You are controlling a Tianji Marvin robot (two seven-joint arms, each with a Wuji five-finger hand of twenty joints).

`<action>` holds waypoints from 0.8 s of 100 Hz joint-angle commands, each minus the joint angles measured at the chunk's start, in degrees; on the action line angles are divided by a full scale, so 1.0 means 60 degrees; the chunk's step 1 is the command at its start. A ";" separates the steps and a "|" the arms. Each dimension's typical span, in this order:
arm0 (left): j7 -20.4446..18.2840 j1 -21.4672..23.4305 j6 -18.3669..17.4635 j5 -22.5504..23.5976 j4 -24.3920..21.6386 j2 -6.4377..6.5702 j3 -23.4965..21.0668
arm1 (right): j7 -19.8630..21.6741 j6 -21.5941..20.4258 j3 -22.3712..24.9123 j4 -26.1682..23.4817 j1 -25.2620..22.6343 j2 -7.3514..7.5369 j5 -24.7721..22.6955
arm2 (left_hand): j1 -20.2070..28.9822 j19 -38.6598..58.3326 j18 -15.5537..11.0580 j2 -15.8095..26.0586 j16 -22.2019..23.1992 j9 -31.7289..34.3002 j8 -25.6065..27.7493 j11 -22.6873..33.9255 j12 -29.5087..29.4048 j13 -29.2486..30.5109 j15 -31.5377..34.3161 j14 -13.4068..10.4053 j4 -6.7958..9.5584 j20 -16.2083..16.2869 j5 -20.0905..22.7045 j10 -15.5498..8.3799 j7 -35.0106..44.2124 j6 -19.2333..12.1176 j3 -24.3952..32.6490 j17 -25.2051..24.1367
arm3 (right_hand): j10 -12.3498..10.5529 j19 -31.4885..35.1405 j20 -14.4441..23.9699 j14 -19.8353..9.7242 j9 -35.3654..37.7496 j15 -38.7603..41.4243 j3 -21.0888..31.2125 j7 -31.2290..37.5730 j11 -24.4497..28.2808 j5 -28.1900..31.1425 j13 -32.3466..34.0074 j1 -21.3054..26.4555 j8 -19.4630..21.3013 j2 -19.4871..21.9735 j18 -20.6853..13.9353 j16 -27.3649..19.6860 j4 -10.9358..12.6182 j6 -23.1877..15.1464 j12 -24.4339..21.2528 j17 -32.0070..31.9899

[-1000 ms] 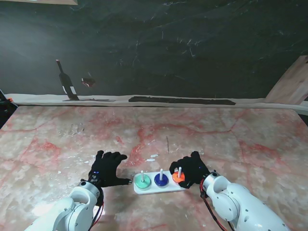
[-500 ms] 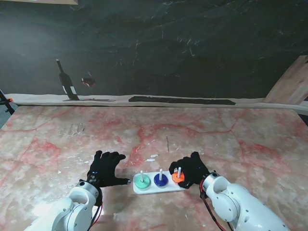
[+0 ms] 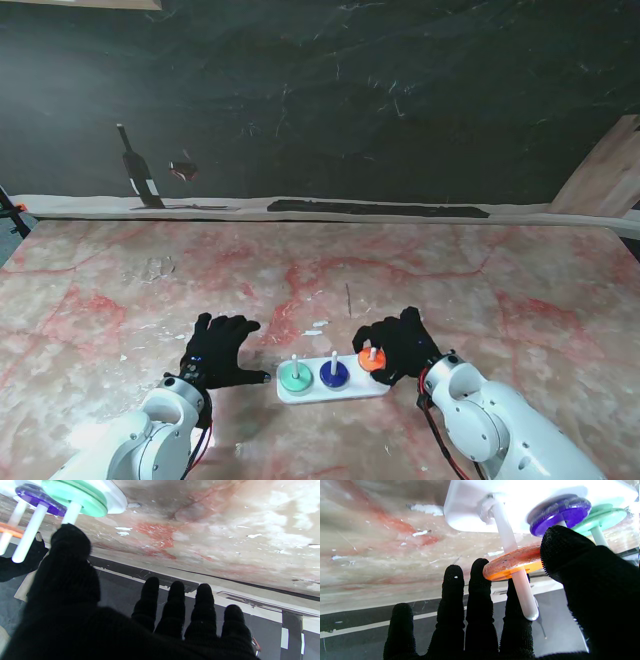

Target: Move the three rings of the Hanoi Tower from the left rod to the right rod

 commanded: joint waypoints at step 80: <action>0.0038 0.0082 -0.0072 -0.0063 -0.0072 -0.0010 -0.0034 | 0.0327 0.0211 -0.0099 -0.1598 0.0224 -0.0092 0.0002 | 0.0145 0.0164 0.0132 0.0215 0.0097 0.0057 -0.0070 -0.0022 -0.0109 0.0329 -0.0006 0.0151 0.0496 0.0104 -0.0076 0.0263 -0.0181 0.0023 -0.0311 -0.0080 | -0.0265 0.0166 0.0176 -0.0058 0.0050 -0.0127 0.0524 0.0304 0.0091 -0.0016 0.0075 0.0406 0.0184 0.0830 0.0177 -0.0018 0.0563 -0.0079 0.0141 -0.0085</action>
